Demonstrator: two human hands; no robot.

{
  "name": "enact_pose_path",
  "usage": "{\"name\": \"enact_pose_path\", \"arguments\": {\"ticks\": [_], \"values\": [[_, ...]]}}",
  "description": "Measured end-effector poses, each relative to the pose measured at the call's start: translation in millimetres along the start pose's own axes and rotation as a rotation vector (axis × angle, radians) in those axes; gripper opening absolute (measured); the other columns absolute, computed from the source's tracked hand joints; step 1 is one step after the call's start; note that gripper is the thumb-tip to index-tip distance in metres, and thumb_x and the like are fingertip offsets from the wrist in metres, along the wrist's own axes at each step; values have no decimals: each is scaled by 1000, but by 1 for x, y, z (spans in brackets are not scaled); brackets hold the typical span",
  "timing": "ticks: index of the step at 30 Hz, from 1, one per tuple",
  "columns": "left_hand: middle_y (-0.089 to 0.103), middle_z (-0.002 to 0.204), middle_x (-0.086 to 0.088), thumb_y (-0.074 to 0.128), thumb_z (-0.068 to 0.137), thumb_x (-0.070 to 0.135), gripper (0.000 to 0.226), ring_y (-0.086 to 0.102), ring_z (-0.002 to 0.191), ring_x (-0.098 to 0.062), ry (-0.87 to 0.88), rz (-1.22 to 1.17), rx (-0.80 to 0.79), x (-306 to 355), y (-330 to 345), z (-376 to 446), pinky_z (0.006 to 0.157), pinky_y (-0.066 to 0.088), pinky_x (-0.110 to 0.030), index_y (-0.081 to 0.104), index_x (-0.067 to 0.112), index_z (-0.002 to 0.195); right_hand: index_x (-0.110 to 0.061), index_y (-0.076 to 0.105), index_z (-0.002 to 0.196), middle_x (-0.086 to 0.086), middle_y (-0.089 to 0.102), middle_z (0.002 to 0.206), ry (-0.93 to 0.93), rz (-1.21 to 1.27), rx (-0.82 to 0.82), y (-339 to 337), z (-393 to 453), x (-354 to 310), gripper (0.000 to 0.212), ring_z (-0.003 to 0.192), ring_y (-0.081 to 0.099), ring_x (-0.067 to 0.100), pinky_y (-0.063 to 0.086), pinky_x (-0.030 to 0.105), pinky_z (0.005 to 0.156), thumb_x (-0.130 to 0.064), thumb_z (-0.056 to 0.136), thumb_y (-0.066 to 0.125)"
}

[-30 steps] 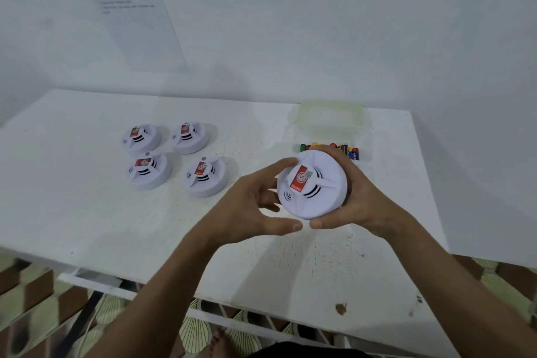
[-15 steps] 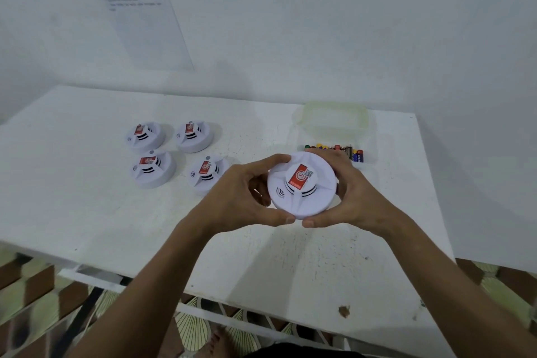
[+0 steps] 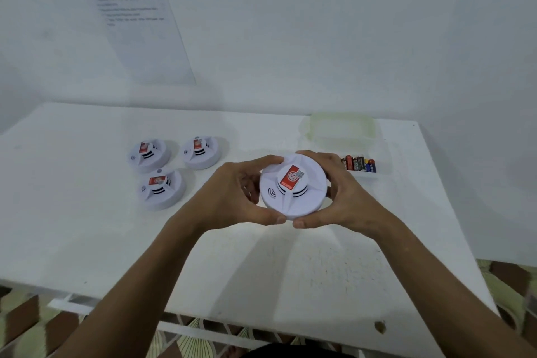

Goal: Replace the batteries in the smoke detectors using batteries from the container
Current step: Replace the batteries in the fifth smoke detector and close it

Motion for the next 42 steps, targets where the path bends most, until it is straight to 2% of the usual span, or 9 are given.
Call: {"name": "enact_pose_path", "arguments": {"ticks": [2,6,8,11,15,22,27,35,42], "values": [[66,78,19,90,62,17,75,48,59,-5,21,-15,-12,-1,-7,-1,61,47,-16,54,33,127,-56,44,131,-8,40,138,2,-5,11,6,5,-4,101,121,52,8,54,43,98,-39,44,94],[71,89,8,90,64,16,76,56,66,-22,33,-44,-49,-9,-21,-2,64,52,-28,56,27,131,-54,46,132,-8,40,138,9,-8,36,19,14,-10,102,122,52,7,54,42,98,-40,43,94],[72,94,16,89,64,11,75,62,71,-7,37,-77,-68,-12,-27,-3,68,52,-19,56,29,129,-53,46,132,-8,40,137,12,-1,48,26,17,-12,102,122,52,9,54,42,98,-39,43,94],[71,102,20,88,65,10,75,66,83,-5,34,-96,-78,-17,-36,-6,73,53,-15,52,40,124,-50,45,134,-8,39,136,25,-10,50,36,22,-14,104,123,52,12,54,42,98,-41,43,93],[69,109,22,88,66,13,75,67,95,-4,37,-93,-88,-29,-46,-10,77,51,-13,52,34,129,-47,45,135,-8,40,136,24,-28,63,48,28,-18,103,122,51,10,55,40,97,-43,43,92],[69,90,14,90,63,30,101,63,71,-10,11,-24,-58,-47,-61,-8,71,56,-21,33,38,146,-40,44,138,-6,43,137,29,-52,123,57,31,-24,103,125,50,9,54,39,98,-37,47,94],[69,98,13,86,70,24,74,61,76,-16,86,-39,-121,-47,-63,-10,70,58,-33,49,39,133,-34,45,140,-12,51,138,57,-34,153,66,30,-23,100,125,54,13,54,43,98,-27,53,95],[68,95,19,86,70,18,74,59,73,-6,85,-123,-165,-59,-71,-17,67,55,-22,51,36,134,-26,42,143,-11,57,136,71,-25,150,80,31,-28,98,127,55,16,54,43,100,-10,60,93],[68,96,15,86,70,20,77,57,70,-9,98,-111,-172,-67,-76,-17,67,56,-27,50,37,135,-24,43,142,-16,58,133,51,-13,159,89,33,-33,95,125,55,12,54,28,95,-3,62,91]]}}
Point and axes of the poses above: each hand's wrist, its own z-axis towards the middle knuckle, its own y-axis out of the palm, x = y × z, the point moved 5 cm from there along z, towards the middle knuckle
